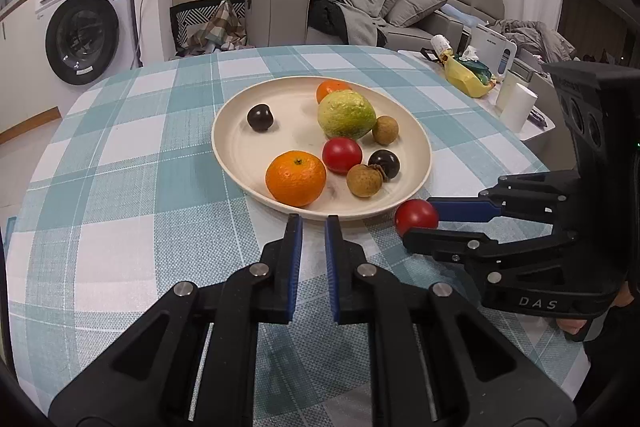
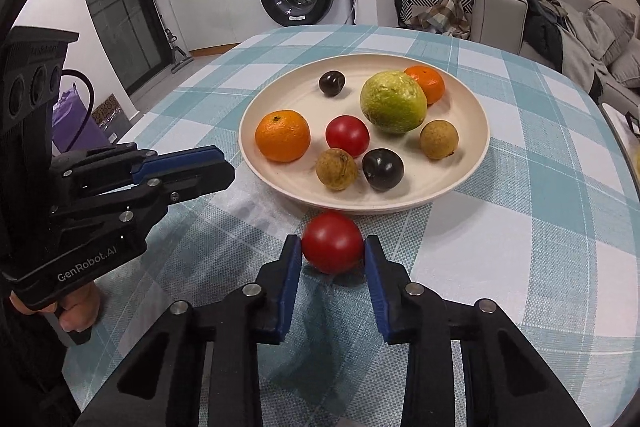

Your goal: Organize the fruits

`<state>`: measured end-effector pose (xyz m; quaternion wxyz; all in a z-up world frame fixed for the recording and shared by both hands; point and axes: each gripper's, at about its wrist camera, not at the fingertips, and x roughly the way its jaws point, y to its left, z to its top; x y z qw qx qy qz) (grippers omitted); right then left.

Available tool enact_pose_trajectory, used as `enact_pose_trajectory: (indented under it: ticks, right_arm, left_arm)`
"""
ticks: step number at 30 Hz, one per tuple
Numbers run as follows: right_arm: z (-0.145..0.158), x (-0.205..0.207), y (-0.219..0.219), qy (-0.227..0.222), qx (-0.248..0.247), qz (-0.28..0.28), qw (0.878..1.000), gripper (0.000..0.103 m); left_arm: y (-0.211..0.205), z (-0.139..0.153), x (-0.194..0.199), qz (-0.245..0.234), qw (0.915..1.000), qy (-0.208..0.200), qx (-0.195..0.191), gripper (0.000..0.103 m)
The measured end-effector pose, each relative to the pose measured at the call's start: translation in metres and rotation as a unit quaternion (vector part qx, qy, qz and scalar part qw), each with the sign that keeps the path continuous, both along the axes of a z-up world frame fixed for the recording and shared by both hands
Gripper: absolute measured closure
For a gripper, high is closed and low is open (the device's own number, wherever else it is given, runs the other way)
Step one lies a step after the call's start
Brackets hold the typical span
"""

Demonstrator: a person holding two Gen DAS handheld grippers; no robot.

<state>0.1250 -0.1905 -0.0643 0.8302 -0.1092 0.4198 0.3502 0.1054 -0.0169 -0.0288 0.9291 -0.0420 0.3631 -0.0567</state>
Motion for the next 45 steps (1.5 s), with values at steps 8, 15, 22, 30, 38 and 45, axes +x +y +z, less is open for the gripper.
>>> enact_pose_trajectory:
  ticks: [8,15,22,30,38,45]
  right_arm:
    - [0.012,-0.003,-0.004,-0.016,0.01,0.003,1.0,0.071]
    - [0.027,-0.003,-0.007,-0.054,0.038,-0.021,0.998,0.071]
    - [0.027,0.02,-0.004,-0.064,0.045,-0.071,0.994,0.071]
    - [0.032,0.018,-0.014,-0.078,0.05,-0.082,0.992,0.053]
    - [0.036,0.009,-0.028,-0.104,0.054,-0.086,0.989,0.01]
    - [0.04,-0.002,-0.036,-0.119,0.068,-0.075,0.988,0.0]
  left_arm:
    - [0.0,0.007,-0.001,0.006,0.9998,-0.016,0.002,0.094]
    - [0.002,0.01,0.006,0.012,0.9995,-0.029,-0.003,0.094]
    - [0.003,0.009,0.018,0.022,0.9994,-0.027,0.001,0.094]
    - [0.006,0.006,0.017,0.038,0.9991,-0.017,0.012,0.066]
    - [0.007,0.017,-0.003,0.063,0.9952,-0.065,0.038,0.016]
    - [0.0,0.029,-0.022,0.059,0.9906,-0.11,0.056,0.001]
